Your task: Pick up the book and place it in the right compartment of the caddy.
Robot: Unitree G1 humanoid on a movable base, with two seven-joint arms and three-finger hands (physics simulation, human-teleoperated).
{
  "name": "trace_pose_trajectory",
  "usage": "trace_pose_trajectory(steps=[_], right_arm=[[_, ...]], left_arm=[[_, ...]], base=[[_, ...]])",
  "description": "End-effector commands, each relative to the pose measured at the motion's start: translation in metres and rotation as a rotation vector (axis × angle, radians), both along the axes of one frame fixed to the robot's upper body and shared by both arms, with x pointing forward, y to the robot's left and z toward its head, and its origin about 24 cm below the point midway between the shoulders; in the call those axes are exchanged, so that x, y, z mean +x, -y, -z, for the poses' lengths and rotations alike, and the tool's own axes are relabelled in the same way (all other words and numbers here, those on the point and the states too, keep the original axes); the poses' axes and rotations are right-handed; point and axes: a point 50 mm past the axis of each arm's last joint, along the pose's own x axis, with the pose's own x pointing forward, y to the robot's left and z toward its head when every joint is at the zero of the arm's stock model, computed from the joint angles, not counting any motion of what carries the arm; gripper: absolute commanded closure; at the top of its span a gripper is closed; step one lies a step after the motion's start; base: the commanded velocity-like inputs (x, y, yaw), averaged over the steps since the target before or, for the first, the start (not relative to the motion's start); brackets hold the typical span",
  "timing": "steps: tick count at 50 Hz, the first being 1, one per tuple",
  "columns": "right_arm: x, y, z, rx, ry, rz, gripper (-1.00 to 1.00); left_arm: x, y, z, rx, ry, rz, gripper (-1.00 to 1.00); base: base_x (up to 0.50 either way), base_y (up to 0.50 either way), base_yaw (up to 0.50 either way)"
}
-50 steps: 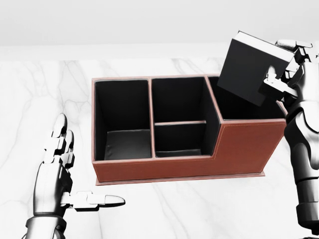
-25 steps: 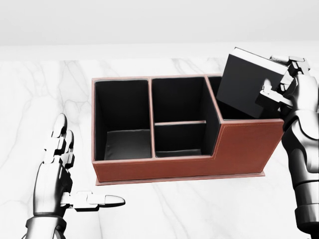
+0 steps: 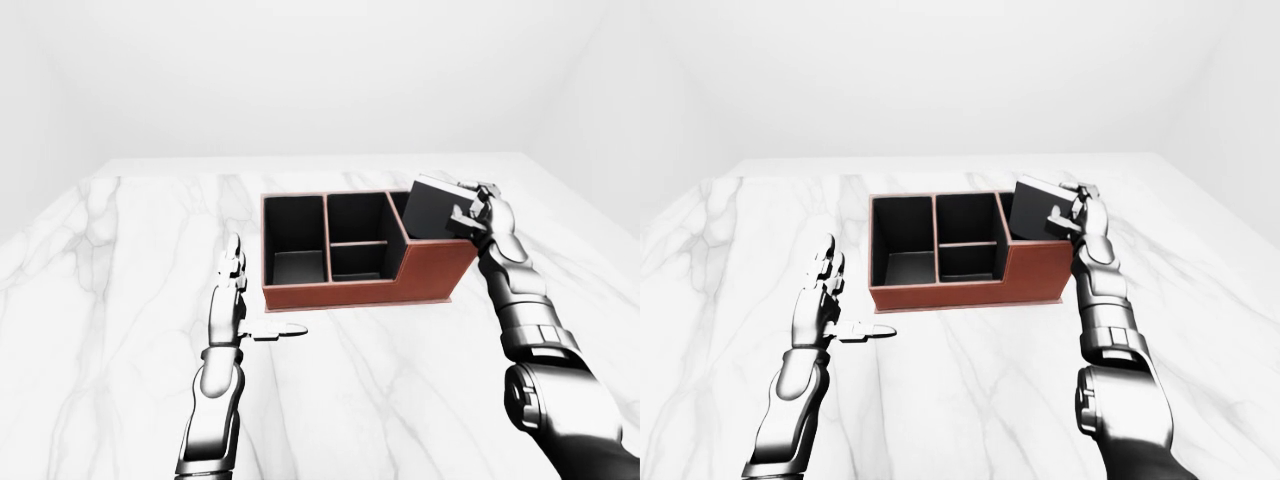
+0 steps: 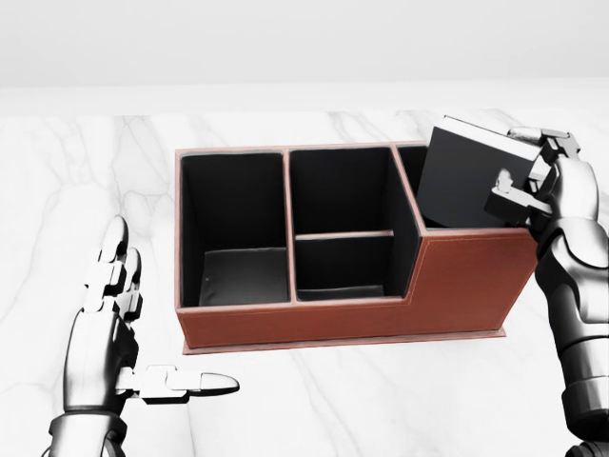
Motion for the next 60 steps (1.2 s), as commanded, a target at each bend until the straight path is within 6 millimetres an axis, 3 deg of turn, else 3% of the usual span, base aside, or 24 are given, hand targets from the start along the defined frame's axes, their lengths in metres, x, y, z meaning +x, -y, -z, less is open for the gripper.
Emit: trace_pose_trajectory(steps=[1, 11, 12, 13, 22, 23, 31, 35, 38, 39, 42, 43, 47, 53, 60], right_arm=[[0.002, 0.003, -0.010, 0.030, 0.035, 0.009, 1.00], [0.003, 0.003, -0.008, 0.032, 0.023, 0.009, 1.00], [0.002, 0.003, -0.009, 0.034, 0.031, 0.006, 0.35], [0.002, 0.003, -0.011, 0.034, 0.041, 0.004, -1.00], [0.002, 0.003, -0.012, 0.044, 0.045, 0.012, -1.00], [0.001, 0.002, -0.001, 0.051, 0.007, 0.009, -1.00], [0.001, 0.003, -0.020, 0.040, 0.084, 0.013, -1.00], [-0.004, 0.002, -0.053, 0.042, 0.238, 0.012, -1.00], [-0.015, 0.000, -0.091, 0.022, 0.402, 0.005, -1.00], [-0.022, 0.000, -0.113, 0.025, 0.495, 0.011, -1.00], [-0.040, -0.001, -0.152, 0.018, 0.660, 0.013, -1.00], [-0.056, -0.003, -0.178, 0.012, 0.779, 0.012, -1.00], [-0.091, -0.002, -0.227, 0.023, 1.001, 0.017, -1.00], [-0.130, -0.007, -0.259, 0.052, 1.185, -0.006, -1.00], [-0.159, -0.014, -0.280, 0.058, 1.310, -0.034, -1.00]], left_arm=[[0.000, 0.000, 0.000, 0.000, 0.002, 0.000, -1.00], [0.000, 0.000, 0.000, 0.001, 0.001, -0.002, -1.00], [0.000, 0.000, 0.000, 0.001, 0.000, -0.002, -1.00], [0.000, 0.000, 0.000, 0.001, -0.002, -0.002, -1.00], [0.000, 0.000, 0.000, 0.001, 0.000, -0.001, -1.00], [0.000, 0.000, 0.001, 0.001, -0.004, -0.002, -1.00], [0.000, 0.000, 0.001, 0.002, -0.002, -0.001, -1.00], [0.000, 0.000, 0.001, 0.001, -0.003, -0.001, -1.00], [0.000, 0.000, 0.001, 0.001, -0.004, -0.001, -1.00], [0.000, 0.000, 0.001, 0.001, -0.005, -0.002, -1.00], [0.000, 0.000, 0.001, 0.001, -0.005, -0.001, -1.00], [0.000, 0.000, 0.001, 0.001, -0.004, -0.002, -1.00], [0.000, 0.000, 0.000, 0.001, -0.002, -0.001, -1.00], [0.000, 0.000, 0.001, 0.002, -0.006, -0.002, -1.00], [0.000, 0.000, 0.000, 0.002, 0.001, -0.003, -1.00]], base=[[0.00, 0.00, 0.00], [0.00, 0.00, 0.00], [0.00, 0.00, 0.00], [0.00, 0.00, 0.00], [0.00, 0.00, 0.00], [0.00, 0.00, 0.00], [0.00, 0.00, 0.00], [0.00, 0.00, 0.00], [0.00, 0.00, 0.00], [0.00, 0.00, 0.00], [0.00, 0.00, 0.00], [0.00, 0.00, 0.00], [0.00, 0.00, 0.00], [0.00, 0.00, 0.00], [0.00, 0.00, 0.00]])
